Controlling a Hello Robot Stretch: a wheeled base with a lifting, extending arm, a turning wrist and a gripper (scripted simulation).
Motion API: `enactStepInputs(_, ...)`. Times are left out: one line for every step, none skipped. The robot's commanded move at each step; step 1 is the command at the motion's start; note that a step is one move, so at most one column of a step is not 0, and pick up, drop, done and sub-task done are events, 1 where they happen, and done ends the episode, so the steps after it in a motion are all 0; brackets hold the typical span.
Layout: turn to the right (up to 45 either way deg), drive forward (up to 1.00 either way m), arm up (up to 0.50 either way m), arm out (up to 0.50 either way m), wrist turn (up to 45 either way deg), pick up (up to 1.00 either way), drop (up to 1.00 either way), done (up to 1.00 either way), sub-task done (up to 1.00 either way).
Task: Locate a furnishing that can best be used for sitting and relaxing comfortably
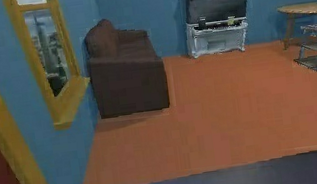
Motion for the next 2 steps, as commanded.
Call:
enactStepInputs(0.0,1.00,0.00,0.00,0.0,0.00,0.00,0.00,0.00)
enactStepInputs(-3.0,0.00,0.00,0.00,0.0,0.00,0.00,0.00,0.00)
